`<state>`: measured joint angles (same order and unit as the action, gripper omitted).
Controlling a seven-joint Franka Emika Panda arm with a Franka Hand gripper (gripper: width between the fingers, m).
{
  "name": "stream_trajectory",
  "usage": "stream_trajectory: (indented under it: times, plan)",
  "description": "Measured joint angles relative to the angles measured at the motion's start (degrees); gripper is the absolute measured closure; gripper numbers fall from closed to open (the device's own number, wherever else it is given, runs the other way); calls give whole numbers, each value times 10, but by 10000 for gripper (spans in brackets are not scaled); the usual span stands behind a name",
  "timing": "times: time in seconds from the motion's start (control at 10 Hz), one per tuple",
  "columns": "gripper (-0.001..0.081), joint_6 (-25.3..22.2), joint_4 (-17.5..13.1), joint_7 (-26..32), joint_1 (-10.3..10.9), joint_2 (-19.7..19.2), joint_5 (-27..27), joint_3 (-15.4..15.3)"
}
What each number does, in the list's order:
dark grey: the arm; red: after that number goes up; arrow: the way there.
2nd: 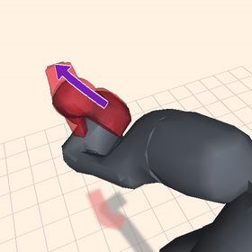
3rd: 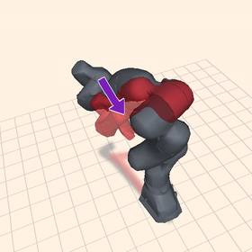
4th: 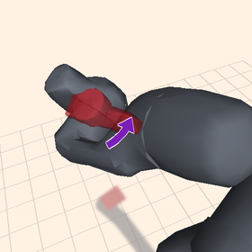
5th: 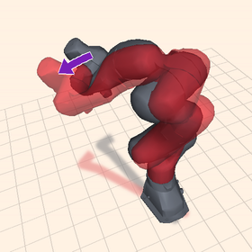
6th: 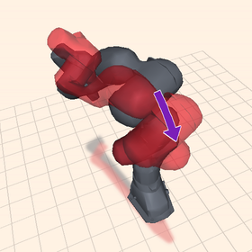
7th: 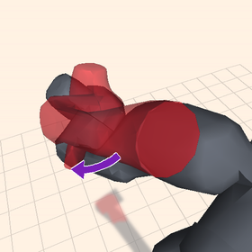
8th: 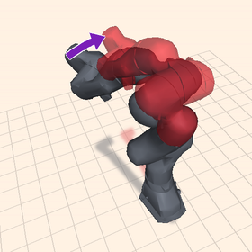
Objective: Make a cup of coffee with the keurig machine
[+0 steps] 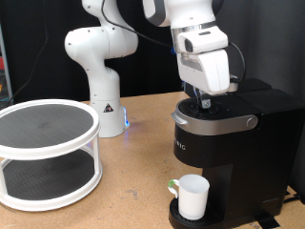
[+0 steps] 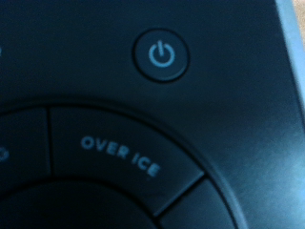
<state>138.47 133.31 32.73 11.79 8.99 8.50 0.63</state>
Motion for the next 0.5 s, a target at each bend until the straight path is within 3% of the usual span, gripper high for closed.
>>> stream_trajectory:
  times: [0.5]
  plan:
    - [802, -14, -3, -14, 0, -1, -1, 0]
